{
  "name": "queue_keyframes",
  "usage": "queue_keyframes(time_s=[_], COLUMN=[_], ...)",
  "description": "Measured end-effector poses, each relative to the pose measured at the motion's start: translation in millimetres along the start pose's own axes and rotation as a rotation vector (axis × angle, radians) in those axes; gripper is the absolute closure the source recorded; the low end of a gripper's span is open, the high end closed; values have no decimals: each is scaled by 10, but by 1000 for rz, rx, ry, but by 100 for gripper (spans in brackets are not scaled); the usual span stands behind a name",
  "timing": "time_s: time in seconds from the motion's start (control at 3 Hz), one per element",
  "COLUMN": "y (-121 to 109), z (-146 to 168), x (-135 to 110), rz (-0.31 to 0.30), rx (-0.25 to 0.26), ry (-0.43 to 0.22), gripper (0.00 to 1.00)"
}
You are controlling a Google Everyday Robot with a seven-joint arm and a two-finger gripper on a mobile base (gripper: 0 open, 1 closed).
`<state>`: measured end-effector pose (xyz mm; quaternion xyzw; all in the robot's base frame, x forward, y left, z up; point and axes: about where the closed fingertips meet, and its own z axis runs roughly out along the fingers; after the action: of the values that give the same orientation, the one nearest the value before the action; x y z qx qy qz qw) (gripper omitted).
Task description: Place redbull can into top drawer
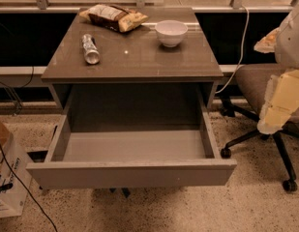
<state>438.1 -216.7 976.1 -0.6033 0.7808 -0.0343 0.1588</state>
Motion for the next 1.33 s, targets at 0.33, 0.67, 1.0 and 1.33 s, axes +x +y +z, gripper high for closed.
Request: queue_keyframes(time_s=[0.33, 0.67, 1.0, 1.33], y=[-16, -85, -224, -360], z=[22, 125, 262, 366], x=[-54, -297, -624, -1016], rz=[0, -3, 0, -35], rx=[0, -4, -21, -16], ry=[-13, -70, -158, -218], gripper=[0, 0, 0, 0])
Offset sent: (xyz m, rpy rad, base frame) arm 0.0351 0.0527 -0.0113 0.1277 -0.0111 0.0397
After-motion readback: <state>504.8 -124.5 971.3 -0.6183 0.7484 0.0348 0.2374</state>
